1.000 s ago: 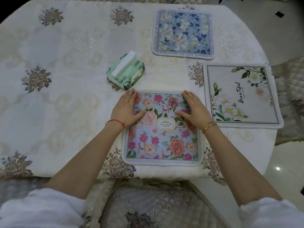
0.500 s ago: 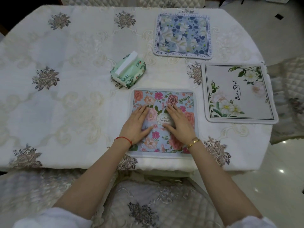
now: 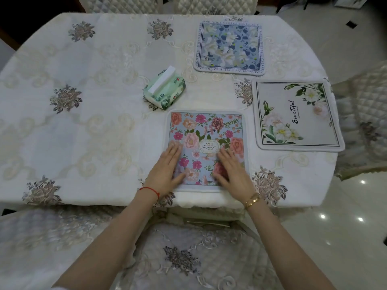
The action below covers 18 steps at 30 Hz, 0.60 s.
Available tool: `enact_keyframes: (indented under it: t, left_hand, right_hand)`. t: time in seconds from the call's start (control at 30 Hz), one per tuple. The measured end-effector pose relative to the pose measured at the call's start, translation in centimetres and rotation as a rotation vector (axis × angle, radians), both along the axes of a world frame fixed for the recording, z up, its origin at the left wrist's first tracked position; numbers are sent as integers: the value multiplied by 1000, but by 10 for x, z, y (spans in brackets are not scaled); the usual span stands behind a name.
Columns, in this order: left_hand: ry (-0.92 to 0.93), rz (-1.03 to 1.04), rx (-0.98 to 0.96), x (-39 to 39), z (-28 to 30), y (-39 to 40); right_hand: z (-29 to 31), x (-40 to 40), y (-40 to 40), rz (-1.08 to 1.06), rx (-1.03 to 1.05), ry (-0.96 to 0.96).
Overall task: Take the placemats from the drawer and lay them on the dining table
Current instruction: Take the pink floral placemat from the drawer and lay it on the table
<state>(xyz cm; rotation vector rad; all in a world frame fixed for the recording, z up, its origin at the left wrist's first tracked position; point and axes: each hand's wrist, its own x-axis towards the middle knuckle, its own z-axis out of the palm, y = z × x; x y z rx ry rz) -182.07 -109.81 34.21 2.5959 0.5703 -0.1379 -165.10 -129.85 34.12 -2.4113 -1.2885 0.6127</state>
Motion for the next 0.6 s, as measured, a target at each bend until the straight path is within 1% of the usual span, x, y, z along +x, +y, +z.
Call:
enact_keyframes:
  t: [0.07, 0.13, 0.27, 0.43, 0.6]
  left_hand:
    - [52, -11, -21, -3, -1, -15]
    - [94, -11, -29, -9, -5, -24]
    - [56, 30, 3, -22, -9, -27]
    - [64, 94, -2, -42, -5, -21]
    - [122, 161, -24, -52, 6, -28]
  right_hand:
    - [-8, -19, -2, 39, -10, -27]
    - [-11, -27, -5, 23, 9, -27]
    - [-13, -20, -23, 0, 7, -14]
    - [-11, -5, -55, -52, -19, -30]
    - [-3, -7, -73, -119, -17, -38]
